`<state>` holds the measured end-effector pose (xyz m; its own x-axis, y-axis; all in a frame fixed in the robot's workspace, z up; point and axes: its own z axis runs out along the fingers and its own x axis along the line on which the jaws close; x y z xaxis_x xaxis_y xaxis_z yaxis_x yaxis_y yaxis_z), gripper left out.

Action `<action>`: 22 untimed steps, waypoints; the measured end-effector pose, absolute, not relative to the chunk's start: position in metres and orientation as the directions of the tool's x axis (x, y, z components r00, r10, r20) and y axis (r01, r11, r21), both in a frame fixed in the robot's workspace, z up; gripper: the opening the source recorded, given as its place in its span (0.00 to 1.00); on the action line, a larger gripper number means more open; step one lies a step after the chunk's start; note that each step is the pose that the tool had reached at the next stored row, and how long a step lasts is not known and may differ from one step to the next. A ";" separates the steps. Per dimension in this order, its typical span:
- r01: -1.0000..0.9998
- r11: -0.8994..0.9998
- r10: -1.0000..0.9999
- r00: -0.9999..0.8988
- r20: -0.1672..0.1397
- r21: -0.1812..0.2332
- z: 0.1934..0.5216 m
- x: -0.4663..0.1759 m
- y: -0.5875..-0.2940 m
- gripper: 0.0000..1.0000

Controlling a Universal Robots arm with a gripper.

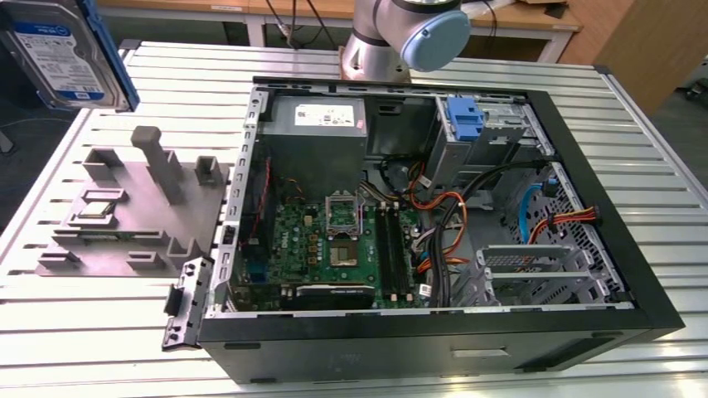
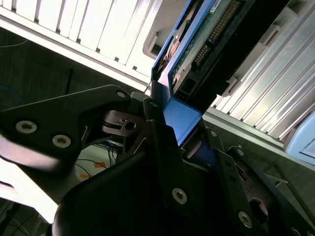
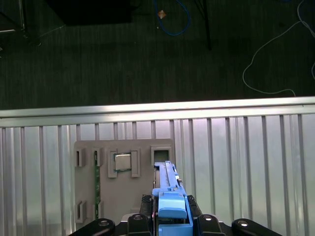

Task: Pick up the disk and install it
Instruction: 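Pick up the disk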

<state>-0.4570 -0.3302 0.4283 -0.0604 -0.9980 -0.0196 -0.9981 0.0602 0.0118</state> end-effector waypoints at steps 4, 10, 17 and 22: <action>-0.998 0.060 -0.998 -0.060 -0.020 0.012 0.429 -0.457 -0.330 0.37; -0.998 0.060 -0.998 -0.060 -0.020 0.012 0.430 -0.457 -0.330 0.37; -0.998 0.060 -0.998 -0.060 -0.020 0.012 0.431 -0.457 -0.330 0.37; -0.998 0.060 -0.998 -0.060 -0.020 0.012 0.432 -0.457 -0.330 0.37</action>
